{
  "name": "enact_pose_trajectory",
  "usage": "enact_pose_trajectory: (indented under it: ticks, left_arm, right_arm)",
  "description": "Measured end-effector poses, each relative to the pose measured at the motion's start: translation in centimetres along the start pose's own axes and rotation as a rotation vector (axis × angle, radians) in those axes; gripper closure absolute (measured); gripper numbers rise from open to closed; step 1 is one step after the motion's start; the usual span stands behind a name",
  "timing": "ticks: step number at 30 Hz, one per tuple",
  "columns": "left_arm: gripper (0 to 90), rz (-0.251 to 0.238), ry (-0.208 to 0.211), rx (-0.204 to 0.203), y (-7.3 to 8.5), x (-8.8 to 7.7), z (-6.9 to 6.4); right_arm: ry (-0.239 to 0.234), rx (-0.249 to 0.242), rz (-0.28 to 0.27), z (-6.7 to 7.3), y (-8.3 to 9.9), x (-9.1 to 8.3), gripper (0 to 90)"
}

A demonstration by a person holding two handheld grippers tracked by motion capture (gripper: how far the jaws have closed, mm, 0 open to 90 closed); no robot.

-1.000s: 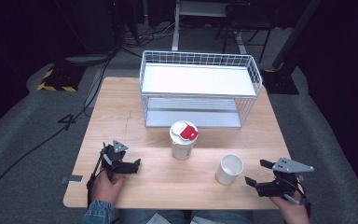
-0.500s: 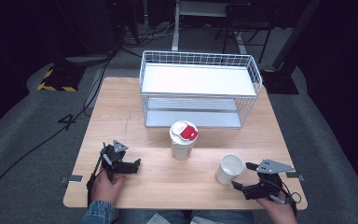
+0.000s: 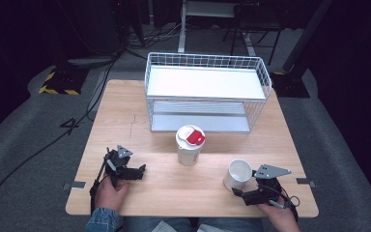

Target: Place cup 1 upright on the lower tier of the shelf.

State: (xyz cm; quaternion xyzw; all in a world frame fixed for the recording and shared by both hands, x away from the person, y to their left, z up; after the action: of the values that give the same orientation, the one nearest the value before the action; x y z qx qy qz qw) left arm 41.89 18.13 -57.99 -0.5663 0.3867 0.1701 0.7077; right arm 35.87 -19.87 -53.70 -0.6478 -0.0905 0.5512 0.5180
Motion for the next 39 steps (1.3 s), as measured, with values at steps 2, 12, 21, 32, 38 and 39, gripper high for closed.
enact_pose_trajectory:
  ticks: [2,12,21,32,38,39]
  left_arm:
    - [2.3,0.000,-0.001,0.001,0.0,0.0,0.0]
    - [2.4,0.000,-0.001,0.001,0.0,0.0,0.0]
    - [2.3,0.000,-0.001,0.001,0.0,0.0,0.0]
    - [2.4,0.000,-0.001,0.001,0.0,0.0,0.0]
    - [2.4,0.000,0.001,0.000,0.0,0.0,0.0]
    - [2.3,0.000,0.000,0.000,0.0,0.0,0.0]
  right_arm:
    - [0.003,0.003,0.001,-0.1,0.0,0.2,11.7]
    - [0.011,-0.005,0.011,-0.6,0.0,1.5,14.4]
    - [0.021,-0.025,0.002,-0.7,-0.2,1.9,18.2]
    - [0.018,-0.029,-0.002,-0.6,-0.3,1.8,22.3]
    - [0.012,-0.030,-0.005,-0.4,-0.3,1.8,22.5]
    - [0.011,-0.031,-0.006,-0.4,-0.3,1.8,22.6]
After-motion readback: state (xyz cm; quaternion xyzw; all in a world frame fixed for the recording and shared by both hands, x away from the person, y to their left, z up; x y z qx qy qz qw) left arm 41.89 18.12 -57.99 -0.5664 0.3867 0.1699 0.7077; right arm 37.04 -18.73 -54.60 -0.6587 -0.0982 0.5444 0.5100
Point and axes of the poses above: each handheld gripper's, and its own axes: x roughly forward along the jaws, y roughly out of its underside, z roughly to its left, the point moved 10 cm from there along x, roughly forward along the jaws, and after that the axes turned 7 degrees about -y, right-handed, at the moved point
